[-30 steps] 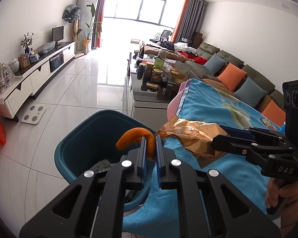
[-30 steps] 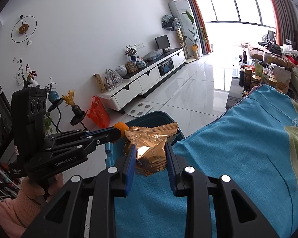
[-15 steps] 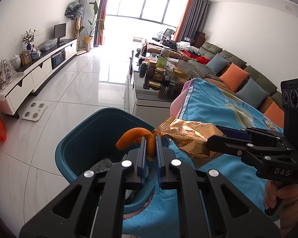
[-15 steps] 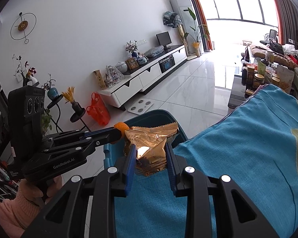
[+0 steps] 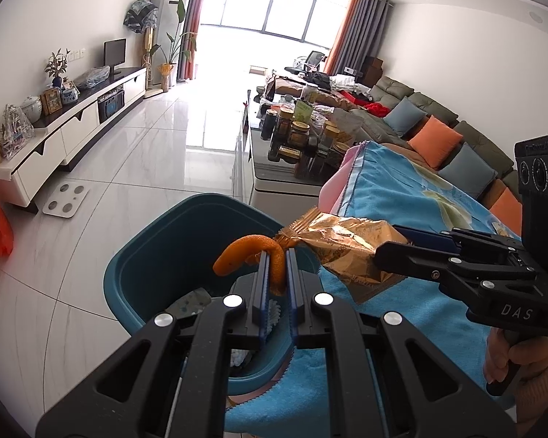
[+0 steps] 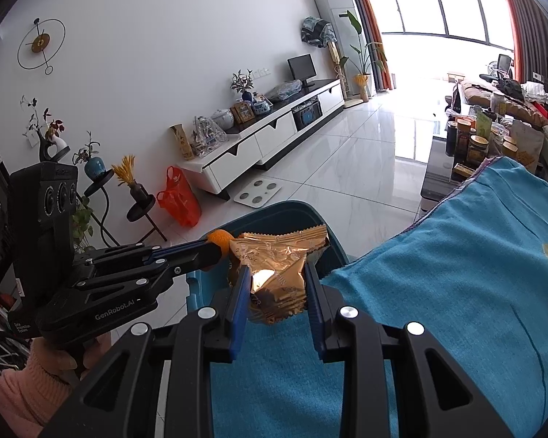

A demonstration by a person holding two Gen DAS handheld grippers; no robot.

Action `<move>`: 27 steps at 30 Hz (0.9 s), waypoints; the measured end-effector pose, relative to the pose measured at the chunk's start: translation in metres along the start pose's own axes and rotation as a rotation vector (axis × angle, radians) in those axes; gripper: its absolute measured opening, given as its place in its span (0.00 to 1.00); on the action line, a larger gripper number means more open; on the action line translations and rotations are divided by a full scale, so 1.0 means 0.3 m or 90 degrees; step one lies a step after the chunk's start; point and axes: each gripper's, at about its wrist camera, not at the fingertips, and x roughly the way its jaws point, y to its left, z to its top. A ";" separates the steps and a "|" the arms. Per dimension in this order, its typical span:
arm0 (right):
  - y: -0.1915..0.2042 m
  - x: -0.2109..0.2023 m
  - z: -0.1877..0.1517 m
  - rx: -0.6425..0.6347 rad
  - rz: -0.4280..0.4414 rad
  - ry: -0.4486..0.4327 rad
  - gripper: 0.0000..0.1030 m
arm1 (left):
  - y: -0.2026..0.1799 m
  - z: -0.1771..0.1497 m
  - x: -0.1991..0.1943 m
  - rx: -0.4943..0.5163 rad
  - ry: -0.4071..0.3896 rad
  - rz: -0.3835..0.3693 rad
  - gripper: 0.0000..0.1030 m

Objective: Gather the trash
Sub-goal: 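Carry the orange peel and gold foil wrapper over the teal bin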

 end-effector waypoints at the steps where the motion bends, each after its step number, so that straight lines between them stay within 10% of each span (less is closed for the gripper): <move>1: -0.001 0.003 -0.001 0.000 0.000 0.001 0.27 | 0.000 -0.002 0.000 -0.001 0.001 0.000 0.09; 27: 0.012 0.097 0.026 0.001 0.006 0.040 0.27 | 0.029 -0.016 0.063 -0.020 0.015 0.019 0.09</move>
